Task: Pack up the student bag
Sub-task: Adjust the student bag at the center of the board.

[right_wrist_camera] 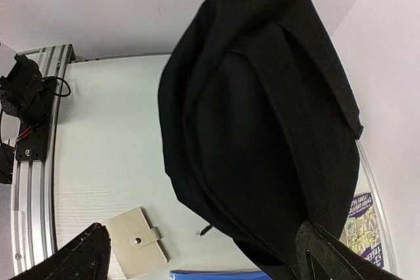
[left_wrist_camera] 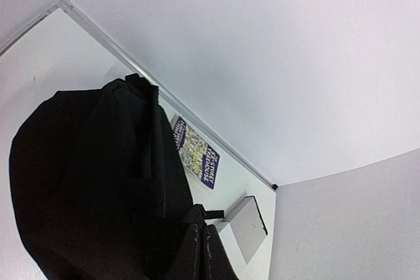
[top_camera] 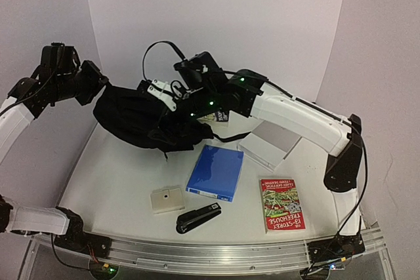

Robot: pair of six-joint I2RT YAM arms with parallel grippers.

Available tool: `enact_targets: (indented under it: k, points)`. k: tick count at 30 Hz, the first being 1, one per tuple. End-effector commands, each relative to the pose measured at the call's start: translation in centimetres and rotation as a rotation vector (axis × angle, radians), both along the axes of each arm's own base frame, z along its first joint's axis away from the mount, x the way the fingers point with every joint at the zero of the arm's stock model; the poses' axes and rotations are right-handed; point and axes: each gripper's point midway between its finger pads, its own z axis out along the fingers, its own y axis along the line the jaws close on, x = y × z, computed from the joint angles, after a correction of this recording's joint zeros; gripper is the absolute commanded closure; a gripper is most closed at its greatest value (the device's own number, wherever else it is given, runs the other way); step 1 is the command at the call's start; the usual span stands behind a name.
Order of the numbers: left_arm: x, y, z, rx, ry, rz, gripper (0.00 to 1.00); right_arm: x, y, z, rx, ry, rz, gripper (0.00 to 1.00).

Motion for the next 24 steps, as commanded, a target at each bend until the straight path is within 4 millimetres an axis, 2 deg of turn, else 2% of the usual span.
enact_targets:
  k: [1,5,9,11,15,19,21,22,24]
  points:
    - [0.4,-1.6,8.6,-0.082,-0.245,-0.083,1.0,2.3,1.8,1.2,0.028,-0.164,-0.08,0.02]
    - [0.8,-1.9,9.9,-0.109,-0.262,-0.088,1.0,4.2,3.8,1.3,0.082,-0.243,-0.148,0.02]
    - [1.9,-2.1,9.9,-0.113,-0.226,-0.075,1.0,5.0,5.9,0.7,0.115,-0.307,-0.144,0.02]
    - [2.5,-2.0,9.7,-0.111,-0.2,-0.053,1.0,5.7,6.6,0.6,0.122,-0.361,-0.157,0.09]
    - [4.1,-1.9,10.2,-0.106,-0.168,-0.012,1.0,6.1,7.2,-0.2,0.131,-0.373,-0.161,0.36]
    - [5.3,-3.0,10.2,-0.134,-0.135,-0.037,1.0,5.7,7.6,0.0,0.149,-0.366,-0.146,0.78]
    - [5.3,-3.0,9.6,-0.135,-0.119,-0.034,0.97,5.9,7.4,1.1,0.169,-0.382,-0.159,0.98]
    - [5.4,-3.0,9.1,-0.129,-0.111,-0.034,0.89,6.1,7.2,2.0,0.185,-0.39,-0.175,1.0]
    - [5.0,-2.6,9.3,-0.094,-0.126,-0.027,0.64,6.4,6.6,3.6,0.225,-0.385,-0.2,1.0]
